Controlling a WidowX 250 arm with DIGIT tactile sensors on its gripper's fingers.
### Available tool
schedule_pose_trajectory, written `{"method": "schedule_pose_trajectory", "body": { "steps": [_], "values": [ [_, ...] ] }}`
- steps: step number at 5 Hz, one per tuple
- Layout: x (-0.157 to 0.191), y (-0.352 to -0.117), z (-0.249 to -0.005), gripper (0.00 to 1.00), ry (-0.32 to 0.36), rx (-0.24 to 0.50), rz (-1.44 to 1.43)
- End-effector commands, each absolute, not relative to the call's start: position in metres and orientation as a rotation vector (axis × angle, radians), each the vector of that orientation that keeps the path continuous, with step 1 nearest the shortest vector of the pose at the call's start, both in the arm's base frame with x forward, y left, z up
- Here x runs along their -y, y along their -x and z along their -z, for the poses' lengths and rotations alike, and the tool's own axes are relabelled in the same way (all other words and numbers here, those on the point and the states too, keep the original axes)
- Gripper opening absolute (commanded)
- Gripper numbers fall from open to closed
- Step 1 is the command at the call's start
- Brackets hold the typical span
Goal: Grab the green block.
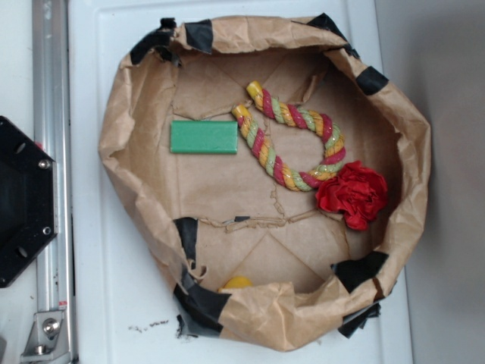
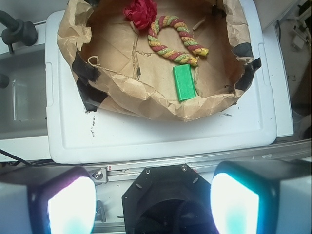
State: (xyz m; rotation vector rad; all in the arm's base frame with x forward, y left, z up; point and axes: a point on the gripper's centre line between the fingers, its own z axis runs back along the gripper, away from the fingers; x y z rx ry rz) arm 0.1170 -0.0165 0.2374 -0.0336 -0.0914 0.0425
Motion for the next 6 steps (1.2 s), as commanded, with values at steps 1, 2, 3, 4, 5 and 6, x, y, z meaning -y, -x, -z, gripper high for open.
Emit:
{"method": "schedule_pose_trajectory", "body": {
  "steps": [1, 2, 3, 4, 5, 6],
  "values": [
    [0.017, -0.117, -0.237, 1.0, 0.034, 0.091, -0.043],
    [0.004, -0.136, -0.223, 1.0, 0.023, 0.071, -0.038],
    [-0.009, -0.15, -0.207, 1.0, -0.004, 0.082, -0.007],
    [-0.023, -0.164, -0.186, 1.0, 0.013, 0.088, 0.048],
    [-0.037, -0.185, -0.157, 1.0, -0.004, 0.07, 0.087],
    [-0.042, -0.198, -0.137, 1.0, 0.023, 0.063, 0.127]
  ]
}}
